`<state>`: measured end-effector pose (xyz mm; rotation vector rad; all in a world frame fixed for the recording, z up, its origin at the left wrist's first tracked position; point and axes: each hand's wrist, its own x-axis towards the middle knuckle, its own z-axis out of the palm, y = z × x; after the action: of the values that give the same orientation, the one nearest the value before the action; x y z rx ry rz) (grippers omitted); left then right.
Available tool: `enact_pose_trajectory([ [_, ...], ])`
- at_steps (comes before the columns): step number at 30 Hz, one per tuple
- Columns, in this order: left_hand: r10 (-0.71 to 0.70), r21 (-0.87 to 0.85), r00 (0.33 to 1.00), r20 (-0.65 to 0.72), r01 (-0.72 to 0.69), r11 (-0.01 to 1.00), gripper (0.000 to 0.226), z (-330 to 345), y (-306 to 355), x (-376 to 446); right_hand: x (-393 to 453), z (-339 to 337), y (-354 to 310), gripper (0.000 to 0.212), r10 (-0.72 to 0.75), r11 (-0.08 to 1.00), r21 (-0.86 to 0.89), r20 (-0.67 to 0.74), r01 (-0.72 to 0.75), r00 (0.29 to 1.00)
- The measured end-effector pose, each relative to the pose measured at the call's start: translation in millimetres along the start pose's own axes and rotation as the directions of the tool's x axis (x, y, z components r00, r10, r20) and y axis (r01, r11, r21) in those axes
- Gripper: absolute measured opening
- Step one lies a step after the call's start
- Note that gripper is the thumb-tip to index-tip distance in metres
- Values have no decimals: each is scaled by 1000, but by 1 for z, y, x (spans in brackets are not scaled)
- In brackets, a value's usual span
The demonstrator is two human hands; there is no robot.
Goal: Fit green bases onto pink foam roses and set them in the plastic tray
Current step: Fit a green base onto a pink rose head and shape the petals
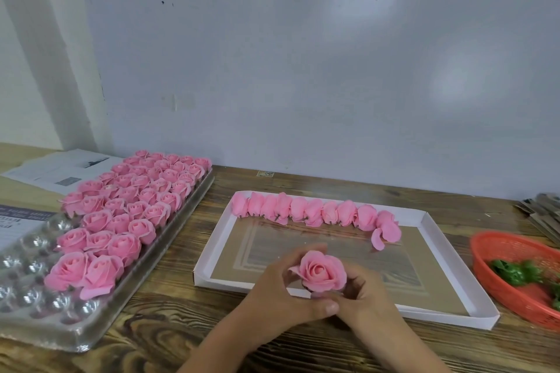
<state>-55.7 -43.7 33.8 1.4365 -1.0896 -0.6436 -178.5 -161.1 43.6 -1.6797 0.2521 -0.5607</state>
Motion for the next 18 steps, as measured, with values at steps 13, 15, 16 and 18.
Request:
enact_pose_trajectory([
  [13, 53, -150, 996, -65, -63, 987, 16, 7, 1, 2, -1, 4, 8, 46, 57, 985, -163, 29, -52, 998],
  [15, 54, -90, 998, -45, -58, 994, 32, 7, 0, 2, -1, 4, 9, 52, 38, 986, -164, 12, -36, 999],
  [16, 54, -55, 998, -41, -56, 997, 41, 6, 1, 2, 0, 5, 8, 49, 21, 987, -158, -11, -23, 1000],
  [18, 35, -26, 999, -22, -35, 999, 61, 4, 0, 0, 1, 6, 6, 38, 2, 993, -116, -53, -9, 999],
])
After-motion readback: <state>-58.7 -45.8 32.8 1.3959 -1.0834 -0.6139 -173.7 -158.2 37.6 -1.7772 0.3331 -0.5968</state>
